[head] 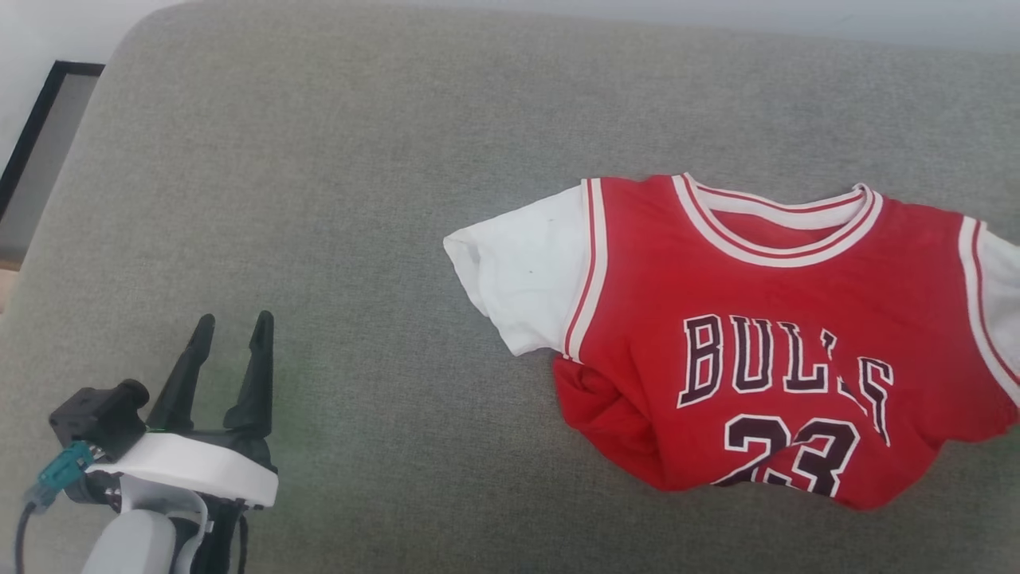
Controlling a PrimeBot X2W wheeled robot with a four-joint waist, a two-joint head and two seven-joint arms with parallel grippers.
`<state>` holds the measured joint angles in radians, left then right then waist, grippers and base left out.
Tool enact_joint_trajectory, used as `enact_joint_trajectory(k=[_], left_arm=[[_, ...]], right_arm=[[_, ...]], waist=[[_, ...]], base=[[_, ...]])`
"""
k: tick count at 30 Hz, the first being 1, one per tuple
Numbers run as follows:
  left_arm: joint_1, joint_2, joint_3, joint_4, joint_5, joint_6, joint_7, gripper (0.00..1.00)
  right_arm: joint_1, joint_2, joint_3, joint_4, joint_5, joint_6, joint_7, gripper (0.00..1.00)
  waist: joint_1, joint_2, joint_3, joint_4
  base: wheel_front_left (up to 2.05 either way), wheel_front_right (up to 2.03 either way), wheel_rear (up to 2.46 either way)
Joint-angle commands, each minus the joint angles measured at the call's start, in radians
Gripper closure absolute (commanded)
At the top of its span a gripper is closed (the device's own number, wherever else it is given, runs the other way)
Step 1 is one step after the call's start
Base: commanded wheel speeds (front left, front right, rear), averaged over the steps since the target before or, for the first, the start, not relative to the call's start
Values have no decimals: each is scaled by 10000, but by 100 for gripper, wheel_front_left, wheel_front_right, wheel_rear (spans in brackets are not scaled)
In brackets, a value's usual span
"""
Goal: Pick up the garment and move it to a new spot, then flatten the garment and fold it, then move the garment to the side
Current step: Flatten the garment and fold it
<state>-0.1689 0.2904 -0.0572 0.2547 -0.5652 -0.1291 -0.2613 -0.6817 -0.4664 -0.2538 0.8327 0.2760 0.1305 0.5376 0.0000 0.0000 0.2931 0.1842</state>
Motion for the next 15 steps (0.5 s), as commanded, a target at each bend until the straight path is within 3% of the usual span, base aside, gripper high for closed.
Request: enact_joint_trajectory(k=[1, 7, 15], left_arm=[[-180, 132, -21, 42, -111, -21, -45, 0], [-236, 521, -136, 75, -221, -21, -27, 0], [65, 1095, -111, -301, -261, 76, 442, 0]], right_arm=[[-6, 310, 90, 184, -47, 4, -37, 0], [-122, 512, 524, -204, -25, 2, -305, 0], [539, 876, 1917, -1930, 736, 2, -1387, 0]], waist=[[0, 0, -92, -97], [0, 0, -479, -503], [0, 0, -1249, -1511]], base=[[0, 0, 0], [0, 0, 0], [0, 0, 0]])
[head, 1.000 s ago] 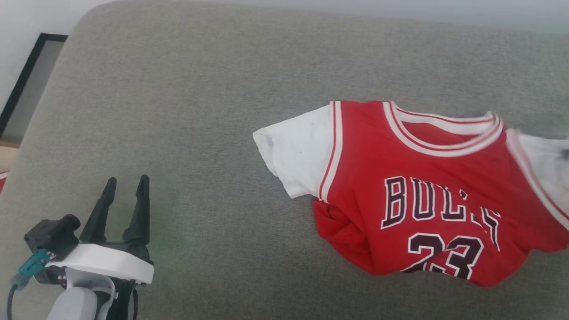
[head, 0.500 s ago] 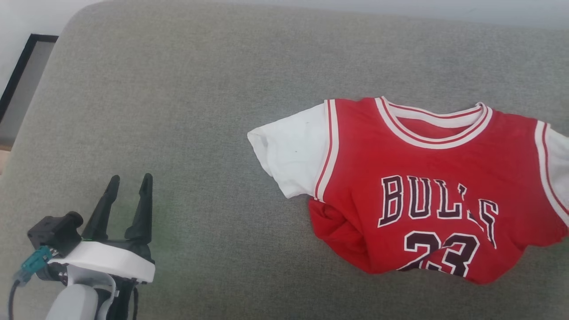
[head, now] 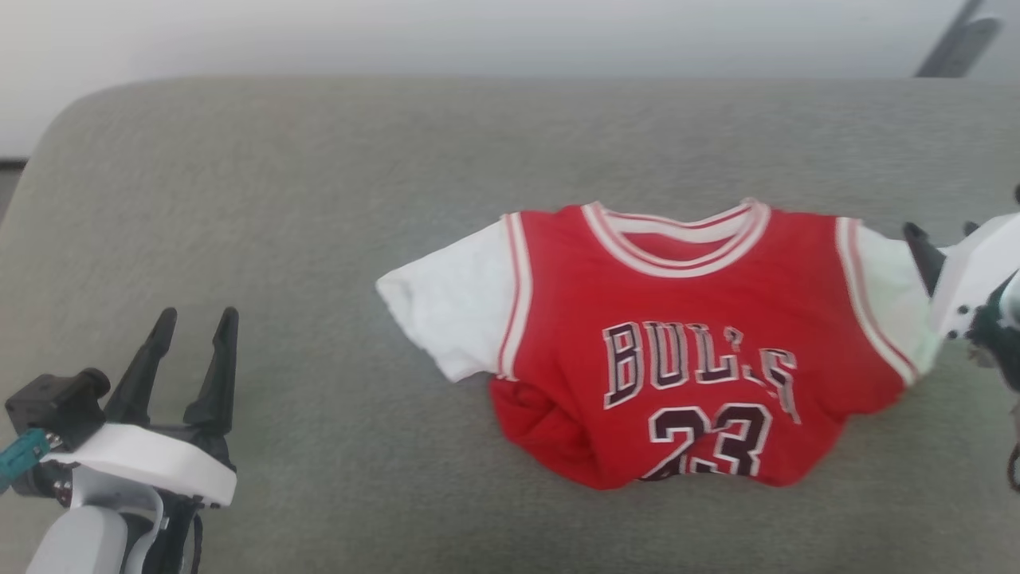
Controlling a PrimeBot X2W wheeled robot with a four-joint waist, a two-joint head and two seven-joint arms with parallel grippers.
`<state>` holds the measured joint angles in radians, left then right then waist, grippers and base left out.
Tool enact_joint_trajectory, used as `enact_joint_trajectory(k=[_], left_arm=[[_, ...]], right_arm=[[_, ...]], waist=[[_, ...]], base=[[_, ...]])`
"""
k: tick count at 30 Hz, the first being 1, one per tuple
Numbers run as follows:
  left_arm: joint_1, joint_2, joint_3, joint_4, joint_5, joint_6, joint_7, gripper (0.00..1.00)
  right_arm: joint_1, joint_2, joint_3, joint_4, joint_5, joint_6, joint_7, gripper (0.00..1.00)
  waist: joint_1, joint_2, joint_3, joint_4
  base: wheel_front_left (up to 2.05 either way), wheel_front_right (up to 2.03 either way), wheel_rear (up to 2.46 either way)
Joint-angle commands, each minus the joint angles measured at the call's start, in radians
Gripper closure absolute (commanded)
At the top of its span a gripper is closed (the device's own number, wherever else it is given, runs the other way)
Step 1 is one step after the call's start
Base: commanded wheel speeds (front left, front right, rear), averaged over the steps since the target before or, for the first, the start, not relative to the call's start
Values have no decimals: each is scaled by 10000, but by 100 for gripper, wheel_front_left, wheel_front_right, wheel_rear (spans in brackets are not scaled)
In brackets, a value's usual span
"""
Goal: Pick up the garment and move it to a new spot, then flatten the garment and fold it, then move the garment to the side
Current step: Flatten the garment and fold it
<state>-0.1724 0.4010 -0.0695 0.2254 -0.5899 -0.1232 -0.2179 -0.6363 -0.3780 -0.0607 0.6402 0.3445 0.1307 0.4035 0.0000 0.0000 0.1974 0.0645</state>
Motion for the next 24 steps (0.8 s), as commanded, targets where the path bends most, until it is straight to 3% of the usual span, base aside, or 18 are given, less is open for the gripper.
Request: enact_joint_trajectory(k=[1, 5, 12, 24], left_arm=[[164, 23, 38, -66, -53, 49, 70, 0], [464, 185, 47, -324, -114, 135, 343, 0], [474, 456, -129, -566, -420, 77, 1127, 0], [-1701, 1185, -1443, 126, -1511, -60, 4903, 0]], right_arm=[[222, 48, 148, -232, 156, 1, -249, 0], [1089, 229, 759, -1420, 535, 1, -1293, 0], [2188, 694, 914, -2664, 221, 2, -2912, 0], [3090, 1637, 844, -3962, -784, 1, -4489, 0]], waist=[[0, 0, -395, -455], [0, 0, -760, -1009], [0, 0, -1032, -1506], [0, 0, -786, -1959]], base=[[0, 0, 0], [0, 0, 0], [0, 0, 0], [0, 0, 0]])
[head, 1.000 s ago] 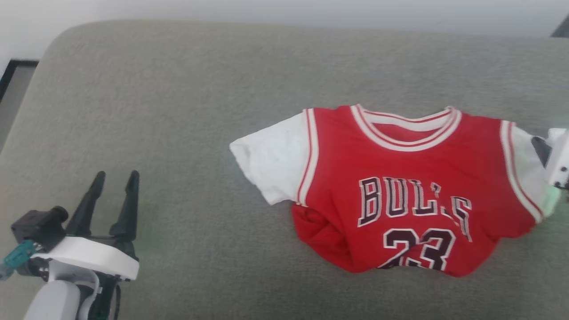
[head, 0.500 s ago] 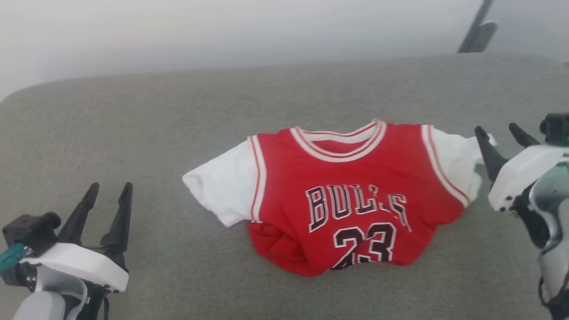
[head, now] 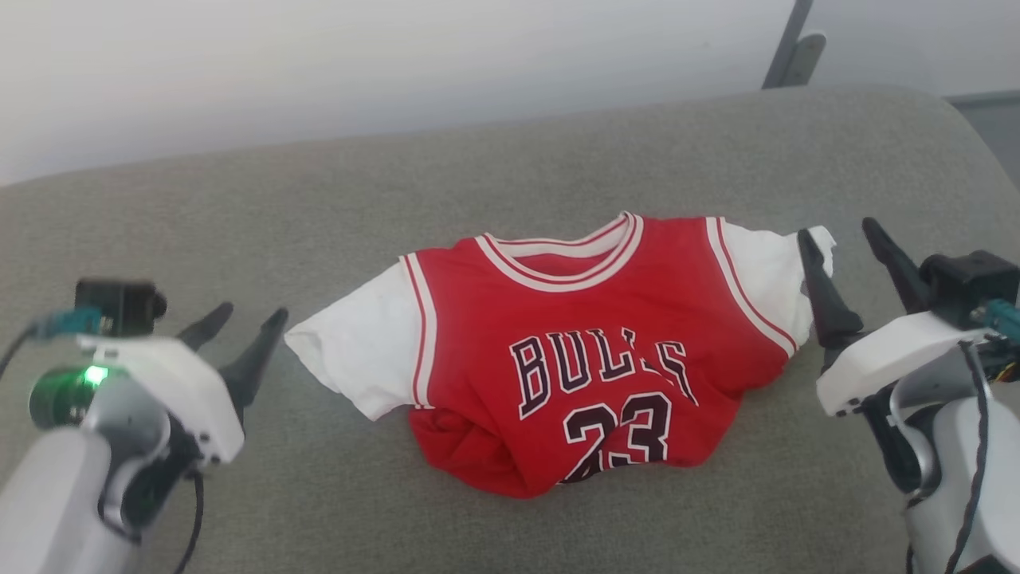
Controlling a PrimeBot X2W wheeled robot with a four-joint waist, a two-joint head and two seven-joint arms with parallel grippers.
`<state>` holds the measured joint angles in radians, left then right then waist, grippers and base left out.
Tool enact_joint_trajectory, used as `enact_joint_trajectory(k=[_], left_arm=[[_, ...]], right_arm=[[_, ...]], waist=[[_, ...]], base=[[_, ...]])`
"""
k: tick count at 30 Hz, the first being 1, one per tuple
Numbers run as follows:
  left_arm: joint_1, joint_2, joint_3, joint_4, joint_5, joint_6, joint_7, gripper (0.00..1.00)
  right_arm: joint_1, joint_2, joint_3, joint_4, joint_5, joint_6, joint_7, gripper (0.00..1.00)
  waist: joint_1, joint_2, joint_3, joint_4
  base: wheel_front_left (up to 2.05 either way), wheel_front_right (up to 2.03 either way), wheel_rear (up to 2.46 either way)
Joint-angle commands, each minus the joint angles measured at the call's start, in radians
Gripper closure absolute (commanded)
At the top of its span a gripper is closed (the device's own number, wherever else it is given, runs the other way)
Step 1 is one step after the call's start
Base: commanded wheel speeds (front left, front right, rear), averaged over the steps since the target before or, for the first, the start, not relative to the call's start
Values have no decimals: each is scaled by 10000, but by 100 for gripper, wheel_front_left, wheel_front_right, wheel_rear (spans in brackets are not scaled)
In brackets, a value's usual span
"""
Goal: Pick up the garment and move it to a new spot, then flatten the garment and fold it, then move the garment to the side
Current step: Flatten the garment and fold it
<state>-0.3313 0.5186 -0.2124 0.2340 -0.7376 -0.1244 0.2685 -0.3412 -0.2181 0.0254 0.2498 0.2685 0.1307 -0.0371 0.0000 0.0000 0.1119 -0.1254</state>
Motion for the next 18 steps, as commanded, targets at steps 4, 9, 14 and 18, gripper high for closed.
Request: enact_joint_trajectory(k=[4, 9, 14, 18], left_arm=[[-923, 122, -431, 526, -340, -63, 974, 0], [-2075, 329, -1238, 1490, -435, -68, 2393, 0], [-2818, 318, -1641, 2733, -569, -25, 3404, 0], [-3260, 245, -1892, 3712, -379, 50, 3749, 0]], right_arm=[[97, 239, 28, -209, -118, 1, -129, 0], [-50, 522, 45, -410, -193, 1, -80, 0], [-107, 663, 65, -478, -235, 1, -58, 0], [-166, 721, 16, -533, -258, 1, -68, 0]], waist=[[0, 0, 295, -195], [0, 0, 778, -476], [0, 0, 1242, -798], [0, 0, 1552, -969]], base=[[0, 0, 0], [0, 0, 0], [0, 0, 0], [0, 0, 0]])
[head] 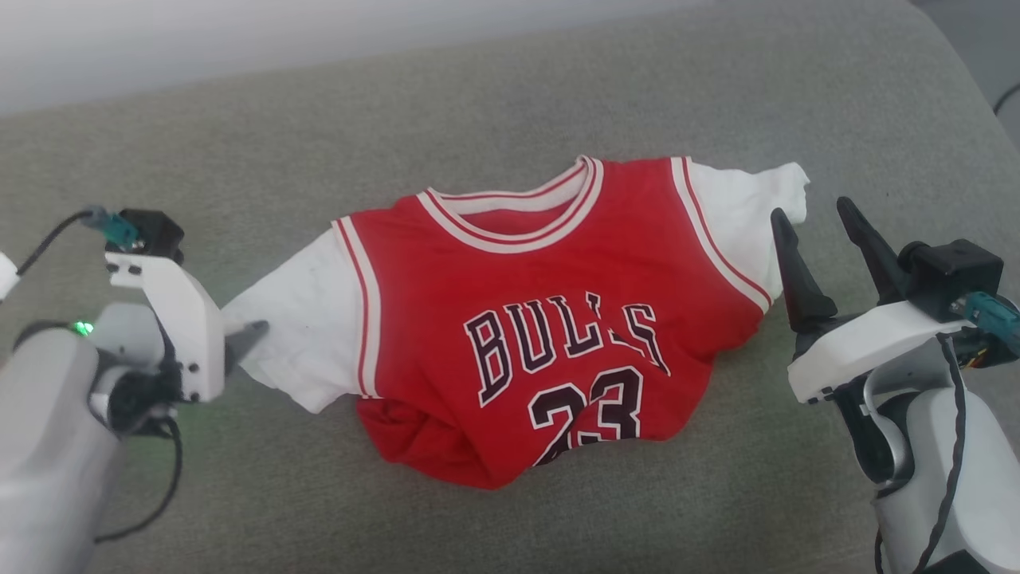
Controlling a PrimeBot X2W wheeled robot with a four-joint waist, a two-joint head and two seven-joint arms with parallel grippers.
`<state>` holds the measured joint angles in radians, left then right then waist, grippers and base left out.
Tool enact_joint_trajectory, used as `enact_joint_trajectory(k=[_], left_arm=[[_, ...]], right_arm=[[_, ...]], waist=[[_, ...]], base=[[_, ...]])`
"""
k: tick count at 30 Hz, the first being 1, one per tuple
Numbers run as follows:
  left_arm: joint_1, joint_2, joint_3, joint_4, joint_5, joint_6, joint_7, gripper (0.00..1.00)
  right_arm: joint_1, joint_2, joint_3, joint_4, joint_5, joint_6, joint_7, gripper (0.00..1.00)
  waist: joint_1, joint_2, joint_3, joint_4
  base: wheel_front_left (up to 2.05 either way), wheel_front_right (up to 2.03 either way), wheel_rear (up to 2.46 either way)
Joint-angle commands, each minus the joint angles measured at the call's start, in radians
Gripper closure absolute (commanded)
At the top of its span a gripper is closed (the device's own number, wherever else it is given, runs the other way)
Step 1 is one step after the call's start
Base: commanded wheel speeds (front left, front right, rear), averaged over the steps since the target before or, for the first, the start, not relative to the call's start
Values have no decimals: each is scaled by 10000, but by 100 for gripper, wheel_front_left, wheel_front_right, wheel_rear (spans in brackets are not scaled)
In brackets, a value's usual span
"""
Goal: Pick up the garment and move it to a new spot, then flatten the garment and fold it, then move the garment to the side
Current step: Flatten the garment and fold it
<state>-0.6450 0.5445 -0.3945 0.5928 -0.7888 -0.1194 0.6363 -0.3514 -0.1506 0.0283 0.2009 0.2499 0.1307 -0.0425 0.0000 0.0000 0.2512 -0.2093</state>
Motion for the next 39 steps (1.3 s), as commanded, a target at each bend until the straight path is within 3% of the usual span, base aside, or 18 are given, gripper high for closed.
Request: enact_joint_trajectory(k=[1, 8, 9, 10, 16, 29, 36, 37, 38, 39], left_arm=[[-214, -17, -154, 381, 234, 29, 141, 0], [-413, -488, -641, 2294, 345, 238, 839, 0], [-421, -530, -758, 2452, 364, 180, 967, 98], [-433, -578, -812, 2561, 351, 140, 1011, 100], [-690, -649, -1020, 2864, 181, -9, 1119, 100], [-513, 1180, -761, 2613, 108, -46, 528, 100], [-198, 1207, -449, 2647, -304, 34, 230, 100], [-169, 1165, -410, 2608, -355, 24, 87, 93], [-170, 1100, -345, 2592, -451, 34, -24, 58], [-156, 1041, -305, 2576, -492, 46, -107, 6]], right_arm=[[-72, 63, -46, -56, -68, 1, -3, 0], [-203, 66, -164, -177, -124, 1, 31, 0], [-212, 77, -166, -197, -143, 1, 44, 0], [-215, 67, -174, -221, -179, 1, 64, 0], [-164, 77, -470, -370, -264, 1, 124, 0], [191, 16, -831, -587, -323, 1, 305, 0], [355, 98, -815, -638, -286, 1, 421, 0], [371, 93, -794, -630, -280, 1, 450, 0], [382, 86, -772, -625, -263, 1, 488, 0], [384, 73, -752, -623, -249, 1, 506, 0]], waist=[[0, 0, 224, -152], [0, 0, 499, -174], [0, 0, 522, -161], [0, 0, 542, -139], [0, 0, 558, 144], [0, 0, 313, 558], [0, 0, 158, 586], [0, 0, 126, 588], [0, 0, 91, 591], [0, 0, 56, 595]], base=[[0, 0, 0], [0, 0, 0], [0, 0, 0], [0, 0, 0], [0, 0, 0], [0, 0, 0], [0, 0, 0], [0, 0, 0], [0, 0, 0], [0, 0, 0]])
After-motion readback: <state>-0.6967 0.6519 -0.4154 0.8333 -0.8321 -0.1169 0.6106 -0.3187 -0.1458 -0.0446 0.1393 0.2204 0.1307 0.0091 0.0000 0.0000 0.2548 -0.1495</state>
